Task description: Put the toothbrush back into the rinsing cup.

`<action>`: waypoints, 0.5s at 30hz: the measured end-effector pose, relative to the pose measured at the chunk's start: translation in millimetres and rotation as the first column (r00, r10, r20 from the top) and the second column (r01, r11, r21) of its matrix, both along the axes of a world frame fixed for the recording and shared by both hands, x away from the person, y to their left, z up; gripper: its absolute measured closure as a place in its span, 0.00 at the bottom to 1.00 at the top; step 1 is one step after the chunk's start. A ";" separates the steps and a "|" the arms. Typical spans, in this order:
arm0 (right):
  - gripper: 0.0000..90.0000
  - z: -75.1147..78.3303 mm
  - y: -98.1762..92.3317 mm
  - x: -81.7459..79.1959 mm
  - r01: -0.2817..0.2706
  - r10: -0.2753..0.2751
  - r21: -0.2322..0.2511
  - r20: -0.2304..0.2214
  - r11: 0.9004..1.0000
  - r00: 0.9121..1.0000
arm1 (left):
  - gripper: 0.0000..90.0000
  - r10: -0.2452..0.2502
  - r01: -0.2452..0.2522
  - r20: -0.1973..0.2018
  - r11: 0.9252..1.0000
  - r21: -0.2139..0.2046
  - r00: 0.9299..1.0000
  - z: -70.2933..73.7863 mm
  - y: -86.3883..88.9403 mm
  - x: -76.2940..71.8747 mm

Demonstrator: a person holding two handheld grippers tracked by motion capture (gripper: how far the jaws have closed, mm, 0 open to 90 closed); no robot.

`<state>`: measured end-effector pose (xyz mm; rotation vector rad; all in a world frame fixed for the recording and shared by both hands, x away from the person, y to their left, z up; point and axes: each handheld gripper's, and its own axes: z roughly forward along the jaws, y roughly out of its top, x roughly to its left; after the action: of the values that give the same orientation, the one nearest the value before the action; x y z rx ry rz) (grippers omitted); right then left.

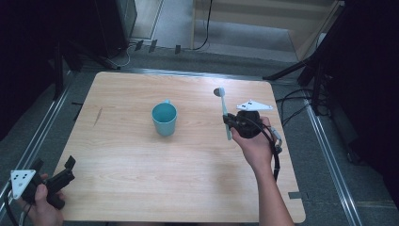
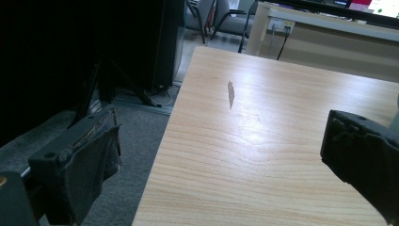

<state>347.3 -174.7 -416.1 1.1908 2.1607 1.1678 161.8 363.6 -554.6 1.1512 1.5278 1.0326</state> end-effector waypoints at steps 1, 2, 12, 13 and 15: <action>0.89 2.1 2.5 -0.9 0.009 -0.009 0.019 0.025 1.000 1.000 | 0.00 0.000 0.000 0.001 1.000 0.000 1.000 0.0 0.0 0.0; 0.89 3.9 5.3 -1.7 0.019 -0.021 0.045 0.043 0.999 0.999 | 0.00 0.000 0.000 0.000 1.000 -0.001 1.000 0.0 0.1 0.0; 0.89 18.1 26.2 -10.4 0.134 -0.196 0.228 0.275 0.964 0.941 | 0.00 0.000 0.000 0.005 1.000 -0.007 1.000 -0.1 0.5 0.3; 0.89 19.2 29.0 -11.2 0.142 -0.212 0.240 0.297 0.960 0.931 | 0.00 0.000 0.000 0.005 1.000 -0.006 1.000 -0.1 0.6 0.4; 0.89 20.6 34.0 -12.3 0.175 -0.260 0.262 0.335 0.949 0.906 | 0.00 -0.001 0.001 0.004 1.000 -0.004 1.000 -0.1 0.5 0.5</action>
<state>335.0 -140.7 -395.5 1.1617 1.6073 1.4323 162.3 364.2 -554.7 1.1463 1.5251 1.0304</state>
